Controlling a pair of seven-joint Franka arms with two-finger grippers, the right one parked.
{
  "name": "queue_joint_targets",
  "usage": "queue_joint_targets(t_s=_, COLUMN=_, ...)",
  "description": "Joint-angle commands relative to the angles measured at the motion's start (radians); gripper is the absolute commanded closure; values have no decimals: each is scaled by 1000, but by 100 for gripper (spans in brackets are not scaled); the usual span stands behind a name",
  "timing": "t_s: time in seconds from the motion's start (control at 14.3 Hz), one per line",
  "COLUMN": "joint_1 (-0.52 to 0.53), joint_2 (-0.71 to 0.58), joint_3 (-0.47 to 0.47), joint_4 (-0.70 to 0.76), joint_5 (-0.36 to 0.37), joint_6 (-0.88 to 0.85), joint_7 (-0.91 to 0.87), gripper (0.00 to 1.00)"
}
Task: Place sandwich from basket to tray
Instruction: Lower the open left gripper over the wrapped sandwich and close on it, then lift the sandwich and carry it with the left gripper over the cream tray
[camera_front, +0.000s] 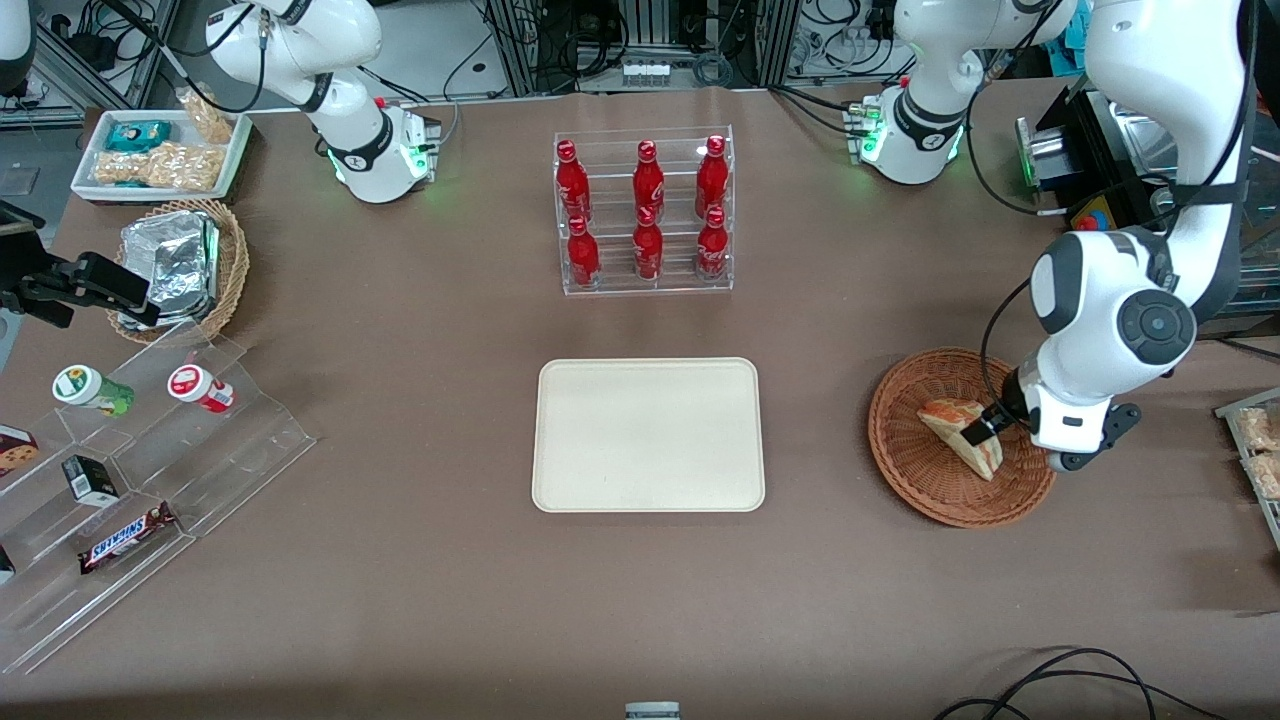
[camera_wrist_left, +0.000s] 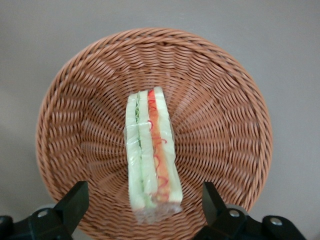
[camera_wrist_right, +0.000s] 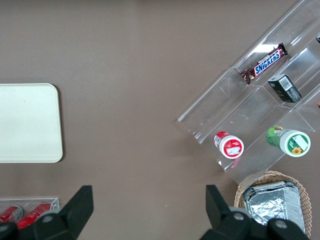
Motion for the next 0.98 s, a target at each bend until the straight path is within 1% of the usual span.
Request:
queue_joint_targets(t_s=0.0, joint_1=0, joint_2=71, joint_3=1, joint_4=16, joint_5=-21, joint_6=45, joint_7=-145, gripper=0)
queue_joint_targets(t_s=0.07, joint_1=2, joint_2=83, joint_3=1, joint_4=15, joint_5=-67, joint_6=49, joint_7=-150, gripper=5)
queue_joint_targets(t_s=0.14, joint_1=0, joint_2=88, joint_3=1, joint_4=15, joint_5=-98, joint_6=43, joint_7=-156, gripper=51)
queue_joint_targets(t_s=0.21, joint_1=2, joint_2=83, joint_3=1, joint_4=9, joint_5=-103, joint_6=39, joint_7=-139, gripper=94)
queue_joint_targets(t_s=0.28, joint_1=3, joint_2=81, joint_3=1, joint_4=10, joint_5=-101, joint_6=37, joint_7=-139, gripper=100)
queue_joint_targets(t_s=0.35, joint_1=2, joint_2=75, joint_3=1, joint_4=15, joint_5=-101, joint_6=20, joint_7=-142, gripper=100)
queue_joint_targets(t_s=0.42, joint_1=0, joint_2=60, joint_3=1, joint_4=31, joint_5=-98, joint_6=-38, joint_7=-141, gripper=100)
queue_joint_targets(t_s=0.49, joint_1=-3, joint_2=54, joint_3=1, joint_4=79, joint_5=-92, joint_6=-125, joint_7=-141, gripper=100)
queue_joint_targets(t_s=0.63, joint_1=-6, joint_2=55, joint_3=-1, joint_4=232, joint_5=-90, joint_6=-384, joint_7=-135, gripper=100)
queue_joint_targets(t_s=0.7, joint_1=-7, joint_2=63, joint_3=-2, joint_4=305, joint_5=-92, joint_6=-479, joint_7=-136, gripper=100)
queue_joint_targets(t_s=0.77, joint_1=-13, joint_2=63, joint_3=-10, joint_4=336, joint_5=-98, joint_6=-498, joint_7=-138, gripper=100)
queue_joint_targets(t_s=0.91, joint_1=-44, joint_2=69, joint_3=-46, joint_4=341, joint_5=-100, joint_6=-474, joint_7=-136, gripper=100)
